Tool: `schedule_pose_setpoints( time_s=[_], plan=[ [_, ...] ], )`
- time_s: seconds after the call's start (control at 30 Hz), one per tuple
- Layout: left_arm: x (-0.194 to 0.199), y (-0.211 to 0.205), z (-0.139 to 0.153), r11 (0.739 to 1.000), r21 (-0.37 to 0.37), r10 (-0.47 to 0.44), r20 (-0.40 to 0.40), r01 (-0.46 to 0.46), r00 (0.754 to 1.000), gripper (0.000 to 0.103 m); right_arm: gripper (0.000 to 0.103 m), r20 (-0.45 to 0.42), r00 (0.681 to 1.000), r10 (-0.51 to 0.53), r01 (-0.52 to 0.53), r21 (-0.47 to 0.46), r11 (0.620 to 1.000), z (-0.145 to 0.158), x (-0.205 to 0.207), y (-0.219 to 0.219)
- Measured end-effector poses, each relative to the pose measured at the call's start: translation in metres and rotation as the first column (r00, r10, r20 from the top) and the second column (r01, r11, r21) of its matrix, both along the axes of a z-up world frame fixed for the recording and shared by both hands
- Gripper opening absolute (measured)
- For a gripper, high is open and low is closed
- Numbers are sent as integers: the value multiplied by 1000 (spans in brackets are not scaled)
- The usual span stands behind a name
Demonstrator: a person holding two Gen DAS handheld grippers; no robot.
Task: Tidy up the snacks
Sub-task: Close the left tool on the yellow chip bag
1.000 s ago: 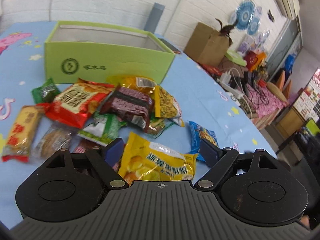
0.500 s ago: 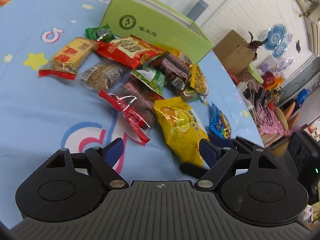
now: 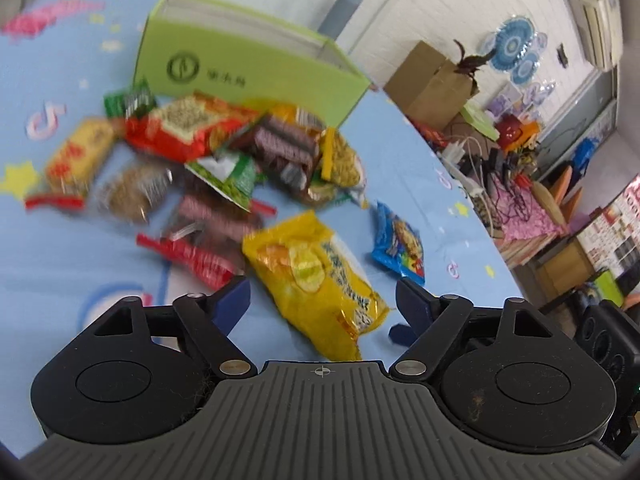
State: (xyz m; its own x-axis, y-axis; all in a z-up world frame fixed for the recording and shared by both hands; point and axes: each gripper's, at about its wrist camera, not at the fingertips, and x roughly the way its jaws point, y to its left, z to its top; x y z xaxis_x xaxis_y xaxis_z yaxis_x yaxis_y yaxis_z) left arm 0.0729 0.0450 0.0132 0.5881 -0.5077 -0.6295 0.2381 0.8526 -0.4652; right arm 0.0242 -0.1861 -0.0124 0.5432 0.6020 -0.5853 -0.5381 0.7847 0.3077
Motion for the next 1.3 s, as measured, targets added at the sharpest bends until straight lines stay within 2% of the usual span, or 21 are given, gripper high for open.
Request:
schedule_pose_setpoints(
  time_s=[0.1,0.2,0.27,0.37,0.47,0.63,0.77,0.9,0.97,1.03,1.1,1.13,1.17,1.2,1.23,1.3],
  plan=[
    [2,-2,8,998,60,9,16,-10,1000,72,93,0,1000,14,-14,-17,1000,-5,2,11],
    [15,-13,17,995,91,-53,74,46,996,74,93,-8,999,32,-32,-11,999,-8,2,16],
    [34,-27,15,986,142,-105,97,91,990,74,93,-6,999,36,-36,-12,999,-8,3,19],
    [64,-41,-1,970,186,-163,32,155,986,69,93,-2,1000,27,-27,8,1000,-6,4,19],
    [77,-43,-17,970,154,-183,-47,189,982,63,94,-11,1000,6,-6,29,1000,-7,9,19],
    [58,-39,-27,979,111,-163,-68,170,984,65,94,-1,1000,-10,10,7,1000,-11,21,13],
    [41,-41,-29,985,40,-164,-79,168,983,65,94,13,998,-56,56,-29,998,-10,27,-1],
    [45,-40,-32,991,63,-116,-79,121,990,65,93,23,997,-79,80,-15,997,-9,30,-11],
    [46,-41,-33,991,37,-127,-85,130,988,67,93,35,996,-77,78,-21,997,-9,32,-10],
    [43,-46,-35,989,58,-135,-68,139,988,67,94,44,996,-73,74,-12,997,-12,33,-8],
    [35,-51,-37,986,93,-138,-37,141,990,51,92,81,994,-72,75,-30,997,-16,29,-4],
    [31,-50,-37,987,74,-141,-41,144,989,44,89,94,992,-80,85,-46,995,-16,26,-3],
    [28,-48,-36,989,66,-133,-39,135,990,29,82,94,992,-90,95,-53,994,-14,24,-3],
    [27,-47,-31,989,57,-134,-32,135,991,23,74,85,992,-96,100,-38,994,-10,24,-7],
    [26,-46,-24,990,50,-128,-23,129,992,17,72,81,992,-101,102,-15,995,-5,24,-11],
    [27,-45,-10,992,45,-120,9,119,993,16,71,96,991,-89,90,-12,996,6,25,-12]
  ],
)
